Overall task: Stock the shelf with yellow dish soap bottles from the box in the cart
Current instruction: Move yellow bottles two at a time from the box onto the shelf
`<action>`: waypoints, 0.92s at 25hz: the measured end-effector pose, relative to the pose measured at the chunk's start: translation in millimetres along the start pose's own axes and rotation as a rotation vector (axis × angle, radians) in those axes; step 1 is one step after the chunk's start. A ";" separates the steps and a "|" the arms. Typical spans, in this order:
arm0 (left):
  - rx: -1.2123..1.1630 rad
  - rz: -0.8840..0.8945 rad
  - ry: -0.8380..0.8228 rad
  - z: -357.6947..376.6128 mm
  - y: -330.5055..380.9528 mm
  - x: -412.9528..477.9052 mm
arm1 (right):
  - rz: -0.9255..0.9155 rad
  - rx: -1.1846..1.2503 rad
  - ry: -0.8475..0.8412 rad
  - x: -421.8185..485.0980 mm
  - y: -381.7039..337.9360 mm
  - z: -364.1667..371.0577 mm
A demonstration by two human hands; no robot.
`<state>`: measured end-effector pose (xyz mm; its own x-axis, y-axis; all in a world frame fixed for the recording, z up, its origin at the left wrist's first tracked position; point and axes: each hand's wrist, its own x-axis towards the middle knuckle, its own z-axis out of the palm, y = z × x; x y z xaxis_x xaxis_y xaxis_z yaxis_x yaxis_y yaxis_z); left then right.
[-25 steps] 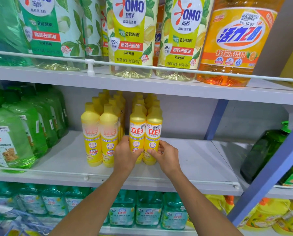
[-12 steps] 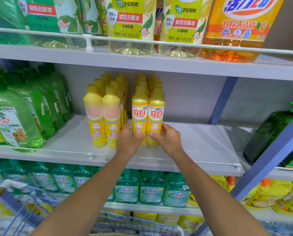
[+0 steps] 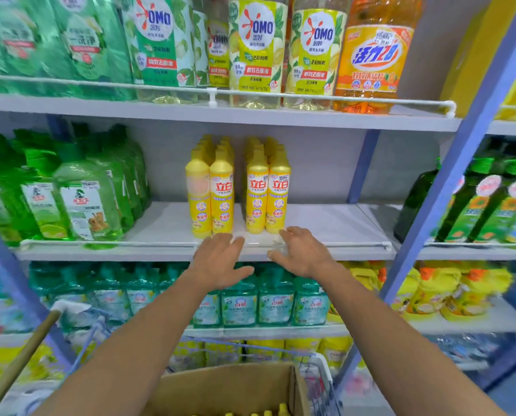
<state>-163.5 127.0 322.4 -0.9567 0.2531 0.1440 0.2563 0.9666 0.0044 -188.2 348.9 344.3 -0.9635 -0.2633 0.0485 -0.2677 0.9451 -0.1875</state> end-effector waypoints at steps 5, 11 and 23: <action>0.017 0.033 -0.041 5.9 -9.1 -92.1 | -0.037 -0.102 -0.044 -81.4 -53.7 27.3; -0.069 -0.052 -0.271 79.7 -23.4 -181.8 | -0.035 -0.097 -0.210 -137.3 -91.6 116.1; -0.262 -0.301 -0.669 298.5 -47.1 -253.5 | 0.057 0.046 -0.578 -155.7 -68.0 362.0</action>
<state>25.7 29.6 -9.7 -0.8489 0.0324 -0.5276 -0.0834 0.9774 0.1942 -18.7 255.5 -5.7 -0.8145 -0.2877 -0.5038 -0.2026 0.9548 -0.2176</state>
